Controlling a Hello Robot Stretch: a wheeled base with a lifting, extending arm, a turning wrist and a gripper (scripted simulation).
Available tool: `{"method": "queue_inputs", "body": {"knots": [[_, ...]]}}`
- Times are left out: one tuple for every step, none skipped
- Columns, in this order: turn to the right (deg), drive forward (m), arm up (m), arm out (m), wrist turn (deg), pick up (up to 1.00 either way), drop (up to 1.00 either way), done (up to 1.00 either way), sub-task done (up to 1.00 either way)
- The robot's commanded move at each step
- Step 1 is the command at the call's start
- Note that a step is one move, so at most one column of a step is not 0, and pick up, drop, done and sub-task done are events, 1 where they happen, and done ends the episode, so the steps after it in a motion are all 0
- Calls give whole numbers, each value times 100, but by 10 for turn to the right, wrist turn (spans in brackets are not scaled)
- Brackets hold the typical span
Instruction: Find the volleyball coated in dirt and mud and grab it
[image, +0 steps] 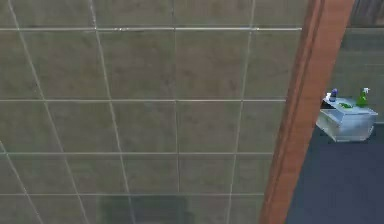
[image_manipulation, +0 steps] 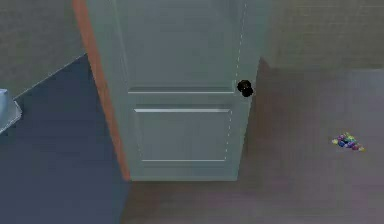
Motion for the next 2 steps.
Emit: {"method": "queue_inputs", "body": {"knots": [[-450,0,0,0,0,0,0,0,0],[-450,0,0,0,0,0,0,0,0]]}}
